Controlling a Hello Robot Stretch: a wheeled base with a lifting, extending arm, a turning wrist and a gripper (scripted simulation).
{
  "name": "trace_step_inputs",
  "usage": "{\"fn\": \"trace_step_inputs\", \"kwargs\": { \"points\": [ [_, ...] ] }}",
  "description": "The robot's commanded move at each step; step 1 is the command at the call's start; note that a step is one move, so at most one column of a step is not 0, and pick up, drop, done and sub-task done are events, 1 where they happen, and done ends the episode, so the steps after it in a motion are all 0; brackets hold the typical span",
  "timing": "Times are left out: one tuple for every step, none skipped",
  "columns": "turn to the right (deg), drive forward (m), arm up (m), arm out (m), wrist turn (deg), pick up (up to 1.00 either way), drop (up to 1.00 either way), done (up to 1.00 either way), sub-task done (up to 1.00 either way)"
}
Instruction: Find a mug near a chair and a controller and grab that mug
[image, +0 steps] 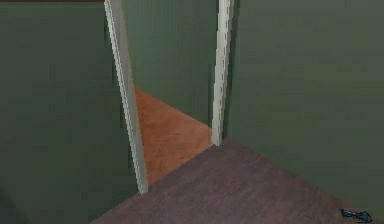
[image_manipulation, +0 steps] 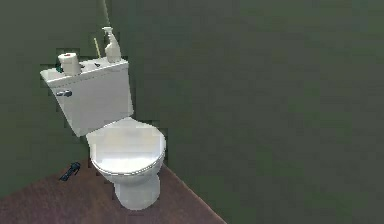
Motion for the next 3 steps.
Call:
{"fn": "trace_step_inputs", "kwargs": {
  "points": [
    [45.0, 0.0, 0.0, 0.0, 0.0, 0.0, 0.0, 0.0, 0.0],
    [45.0, 0.0, 0.0, 0.0, 0.0, 0.0, 0.0, 0.0, 0.0],
    [0.0, 0.2, 0.0, 0.0, 0.0, 0.0, 0.0, 0.0, 0.0]
  ]
}}
